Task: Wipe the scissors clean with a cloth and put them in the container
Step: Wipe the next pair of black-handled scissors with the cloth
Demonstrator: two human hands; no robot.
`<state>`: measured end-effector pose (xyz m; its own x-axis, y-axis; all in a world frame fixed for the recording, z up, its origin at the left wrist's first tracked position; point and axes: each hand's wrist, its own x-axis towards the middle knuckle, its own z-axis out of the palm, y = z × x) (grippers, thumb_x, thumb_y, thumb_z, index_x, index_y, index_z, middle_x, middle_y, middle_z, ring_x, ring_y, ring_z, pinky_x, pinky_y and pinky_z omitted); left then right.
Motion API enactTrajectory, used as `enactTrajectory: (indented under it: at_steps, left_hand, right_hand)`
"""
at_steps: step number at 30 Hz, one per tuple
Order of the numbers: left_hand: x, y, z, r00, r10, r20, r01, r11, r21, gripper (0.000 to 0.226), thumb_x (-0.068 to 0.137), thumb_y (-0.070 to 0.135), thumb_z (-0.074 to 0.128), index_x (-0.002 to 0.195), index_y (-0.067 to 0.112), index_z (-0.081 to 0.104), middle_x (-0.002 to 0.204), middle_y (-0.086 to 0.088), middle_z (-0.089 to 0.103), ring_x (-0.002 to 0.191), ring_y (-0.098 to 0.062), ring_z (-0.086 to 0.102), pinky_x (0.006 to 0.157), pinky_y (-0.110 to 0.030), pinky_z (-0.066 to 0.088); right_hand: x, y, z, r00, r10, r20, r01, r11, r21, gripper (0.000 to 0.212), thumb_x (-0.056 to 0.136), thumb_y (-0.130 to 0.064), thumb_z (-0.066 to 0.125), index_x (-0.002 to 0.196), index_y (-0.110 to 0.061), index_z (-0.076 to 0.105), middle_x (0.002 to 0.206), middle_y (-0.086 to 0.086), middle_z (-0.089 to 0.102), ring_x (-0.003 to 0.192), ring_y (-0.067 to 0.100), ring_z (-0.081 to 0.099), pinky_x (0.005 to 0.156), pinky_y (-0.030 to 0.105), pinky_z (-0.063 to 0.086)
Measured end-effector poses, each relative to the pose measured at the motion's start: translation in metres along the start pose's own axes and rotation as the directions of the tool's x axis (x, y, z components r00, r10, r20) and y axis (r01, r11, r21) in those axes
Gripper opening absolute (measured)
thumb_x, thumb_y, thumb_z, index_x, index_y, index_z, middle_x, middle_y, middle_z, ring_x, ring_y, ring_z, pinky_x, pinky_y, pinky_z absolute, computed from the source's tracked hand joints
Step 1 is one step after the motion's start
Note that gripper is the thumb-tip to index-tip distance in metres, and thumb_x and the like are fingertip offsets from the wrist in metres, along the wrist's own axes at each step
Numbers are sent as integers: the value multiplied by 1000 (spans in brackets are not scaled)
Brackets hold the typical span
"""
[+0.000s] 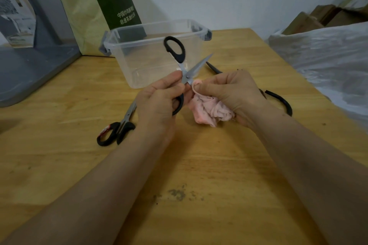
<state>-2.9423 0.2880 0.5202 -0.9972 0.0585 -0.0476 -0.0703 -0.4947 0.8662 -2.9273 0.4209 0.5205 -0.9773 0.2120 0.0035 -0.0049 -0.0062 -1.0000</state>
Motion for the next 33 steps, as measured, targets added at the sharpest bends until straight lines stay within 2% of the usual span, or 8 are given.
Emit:
enactTrajectory:
  at_steps: [5,8,11,14,21,24,28,33]
  left_hand:
    - [0,1,1,998,5,70,-13,992,125,22,84,-13,56,98,0,66,87,-12,72,82,-22,72,71,-30,59]
    - [3,10,-5,986,-119,120,84,961,263,25,84,-10,57,107,-1,62,85,-15,71,69,-18,71,62,-27,59]
    - [7,16,-9,963,-195,186,120,928,352,21,85,-2,58,105,-4,64,72,-10,67,58,-14,64,54,-23,54]
    - [8,13,-11,976,-136,171,62,922,381,9,86,8,64,90,1,68,68,-6,67,53,-11,59,50,-21,51]
    - [8,7,-11,987,-40,154,-23,924,383,7,85,7,64,82,3,68,62,-5,62,49,-11,55,49,-22,48]
    - [12,10,-15,993,-17,119,-26,938,347,7,85,7,65,86,1,68,61,-5,61,48,-13,53,49,-22,48]
    - [10,6,-15,990,-4,140,-52,919,391,8,85,8,65,80,1,67,57,-4,59,46,-13,52,47,-22,47]
    - [7,1,-10,987,-11,163,-57,912,406,10,84,9,65,75,5,67,56,-2,60,47,-12,53,48,-23,47]
  right_hand:
    - [1,-5,-8,1000,3,4,-3,1000,10,9,72,-4,77,75,1,70,70,15,72,64,21,68,66,32,60]
    - [-2,-7,-10,1000,-13,15,14,999,-42,8,72,-1,76,76,1,70,70,15,72,64,21,69,65,34,60]
    - [-3,-7,-10,998,-35,52,38,998,-51,6,71,-1,75,75,-1,71,66,11,72,61,18,69,60,29,59]
    - [-1,-7,-10,997,-29,66,33,998,-54,8,72,-2,75,78,0,71,68,11,72,63,17,70,63,26,59]
    - [0,-3,-9,994,12,109,-3,997,-79,16,70,-10,76,80,2,70,77,17,72,69,21,70,70,31,59]
    - [-1,-4,-13,991,41,125,-23,989,-144,23,68,-15,78,83,2,72,77,16,72,68,19,69,66,28,58]
    - [-1,-2,-9,996,33,86,-14,978,-209,11,75,-13,77,71,-5,72,68,9,71,62,12,67,60,22,55]
    - [-1,-3,-7,997,24,77,-16,995,-102,11,78,-11,74,73,-2,70,67,9,71,62,12,67,60,21,55]
